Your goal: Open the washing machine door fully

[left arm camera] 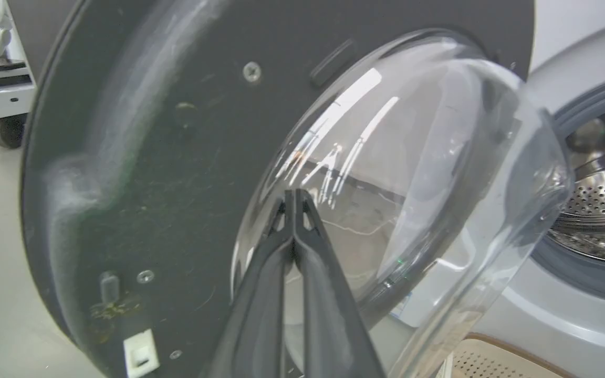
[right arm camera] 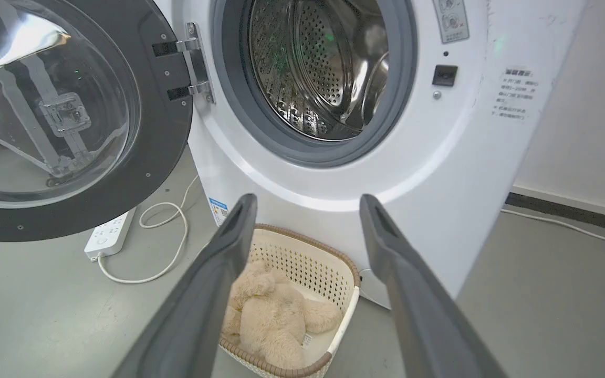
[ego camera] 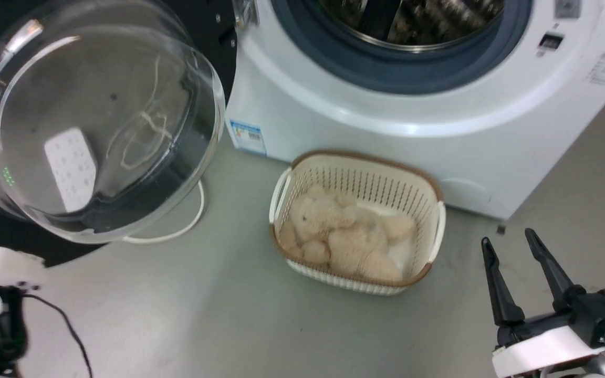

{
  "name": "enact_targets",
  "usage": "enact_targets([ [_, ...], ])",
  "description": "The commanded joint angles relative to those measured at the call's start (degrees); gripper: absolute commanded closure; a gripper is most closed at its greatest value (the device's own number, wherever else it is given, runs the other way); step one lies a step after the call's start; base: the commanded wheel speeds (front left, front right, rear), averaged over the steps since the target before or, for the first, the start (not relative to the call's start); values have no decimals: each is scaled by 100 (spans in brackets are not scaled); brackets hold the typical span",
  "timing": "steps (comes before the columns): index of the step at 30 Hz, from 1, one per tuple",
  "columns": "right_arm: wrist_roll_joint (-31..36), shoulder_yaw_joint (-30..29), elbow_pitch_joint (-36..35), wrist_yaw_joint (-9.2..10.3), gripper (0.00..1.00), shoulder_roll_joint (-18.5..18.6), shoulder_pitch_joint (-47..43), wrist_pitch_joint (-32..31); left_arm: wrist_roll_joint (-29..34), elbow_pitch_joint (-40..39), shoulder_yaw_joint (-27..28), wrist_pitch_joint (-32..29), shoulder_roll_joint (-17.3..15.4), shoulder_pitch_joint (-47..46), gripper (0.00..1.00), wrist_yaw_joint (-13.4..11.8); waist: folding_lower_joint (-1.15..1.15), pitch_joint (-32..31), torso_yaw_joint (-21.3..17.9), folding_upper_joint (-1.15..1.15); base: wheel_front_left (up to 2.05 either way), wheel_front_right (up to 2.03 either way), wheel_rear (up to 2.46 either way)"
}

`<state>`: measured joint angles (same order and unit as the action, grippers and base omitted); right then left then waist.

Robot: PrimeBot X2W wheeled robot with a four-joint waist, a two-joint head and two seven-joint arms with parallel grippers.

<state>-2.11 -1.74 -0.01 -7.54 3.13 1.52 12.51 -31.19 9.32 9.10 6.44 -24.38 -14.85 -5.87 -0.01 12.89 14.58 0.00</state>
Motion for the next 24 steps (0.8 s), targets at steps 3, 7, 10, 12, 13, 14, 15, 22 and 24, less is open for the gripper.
enact_targets([
  [3,-82,-138,52,5,0,-19,-113,107,256,-656,-401,-36,174,297,100,-30,1,-605,-226,0,0,0,0],
  [7,-119,-183,53,5,0,-22,-174,146,394,-1081,-787,-122,450,543,100,-104,1,-843,-423,0,0,0,0],
  [10,-100,-81,16,5,0,-23,-250,195,795,-1427,-1418,-37,806,1016,100,-249,1,-1114,-874,0,0,0,0],
  [12,-115,-41,-2,5,0,-24,-288,209,921,-1436,-1615,66,982,1233,100,-350,1,-1198,-1068,0,0,0,0],
  [13,-135,-34,-10,5,0,-24,-307,214,961,-1417,-1684,127,1063,1340,100,-399,1,-1223,-1157,0,0,0,0],
  [14,-152,-29,-5,5,0,-24,-324,218,1001,-1385,-1730,211,1129,1433,97,-447,1,-1250,-1236,0,0,0,0],
  [15,-166,-20,5,5,0,-24,-340,222,1048,-1347,-1769,317,1191,1522,21,-496,1,-1283,-1311,0,0,0,0],
  [22,-182,20,21,5,0,-24,-415,235,1231,-1067,-2198,714,1490,1864,0,-385,1,-1340,-1628,0,0,0,0],
  [24,-196,24,50,5,0,-24,-452,237,1272,-972,-2258,761,1536,1917,0,-362,1,-1356,-1678,0,0,0,0],
])
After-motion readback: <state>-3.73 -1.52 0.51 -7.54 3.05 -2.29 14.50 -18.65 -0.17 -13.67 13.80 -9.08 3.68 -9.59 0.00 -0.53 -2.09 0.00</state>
